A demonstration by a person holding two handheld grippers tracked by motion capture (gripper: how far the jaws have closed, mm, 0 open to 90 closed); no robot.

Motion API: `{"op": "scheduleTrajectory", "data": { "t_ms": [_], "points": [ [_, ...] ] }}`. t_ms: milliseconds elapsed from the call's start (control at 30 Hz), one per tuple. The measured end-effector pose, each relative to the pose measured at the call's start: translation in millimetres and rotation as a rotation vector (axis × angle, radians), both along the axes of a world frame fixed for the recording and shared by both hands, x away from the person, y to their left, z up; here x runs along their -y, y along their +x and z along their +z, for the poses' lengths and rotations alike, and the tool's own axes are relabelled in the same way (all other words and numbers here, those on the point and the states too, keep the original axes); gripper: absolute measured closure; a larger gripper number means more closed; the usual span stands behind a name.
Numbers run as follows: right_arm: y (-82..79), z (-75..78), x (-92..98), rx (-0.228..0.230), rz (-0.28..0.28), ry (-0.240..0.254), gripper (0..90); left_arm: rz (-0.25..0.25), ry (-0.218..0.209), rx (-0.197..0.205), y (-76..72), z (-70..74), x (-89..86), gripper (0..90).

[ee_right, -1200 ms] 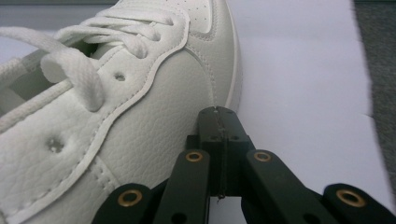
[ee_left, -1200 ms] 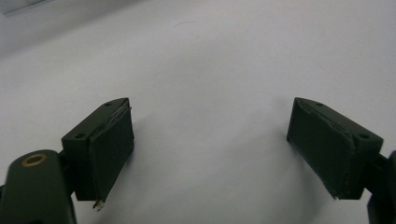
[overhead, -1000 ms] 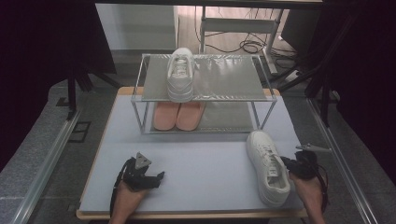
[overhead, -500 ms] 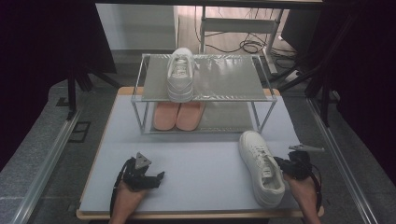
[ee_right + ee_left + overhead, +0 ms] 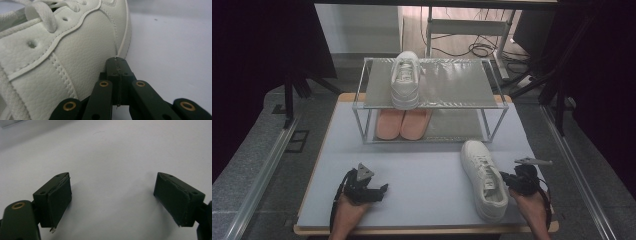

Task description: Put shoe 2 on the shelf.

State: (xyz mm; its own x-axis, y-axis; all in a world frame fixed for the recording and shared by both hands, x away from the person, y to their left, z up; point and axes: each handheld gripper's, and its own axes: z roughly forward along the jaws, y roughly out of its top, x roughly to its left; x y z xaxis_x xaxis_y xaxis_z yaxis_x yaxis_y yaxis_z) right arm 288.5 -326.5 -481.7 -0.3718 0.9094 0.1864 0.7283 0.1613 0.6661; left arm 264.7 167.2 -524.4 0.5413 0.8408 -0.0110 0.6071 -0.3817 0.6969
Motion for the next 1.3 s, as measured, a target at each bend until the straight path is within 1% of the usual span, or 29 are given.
{"op": "scheduleTrajectory", "data": {
  "t_ms": [267,433,633,867,967,1167,1300],
  "points": [
    [10.6,-0.7,-28.7,-0.001,0.066,0.0,90.0,0.0,0.0,0.0,0.0,0.0,0.0,14.8],
    [17.1,-1.3,-42.3,-0.001,0.1,0.003,90.0,0.0,0.0,0.0,0.0,0.0,0.0,14.7],
    [26.1,-1.5,-58.1,-0.018,0.148,0.018,90.0,0.0,0.0,0.001,-0.1,0.0,0.0,14.8],
    [34.8,-1.2,-77.8,-0.026,0.2,0.014,90.0,0.0,0.0,0.001,-0.1,0.0,0.0,14.8],
    [38.1,-1.7,-86.3,-0.031,0.228,0.021,90.0,0.0,0.0,0.001,-0.1,0.0,0.0,14.8],
    [45.1,-1.8,-104.7,-0.033,0.296,0.015,90.0,0.002,-0.003,0.002,-0.2,-0.1,0.3,14.8],
    [48.3,-2.0,-119.6,-0.03,0.359,0.011,90.0,0.001,-0.002,0.002,-0.3,-0.1,0.3,14.9]
  ]
}}
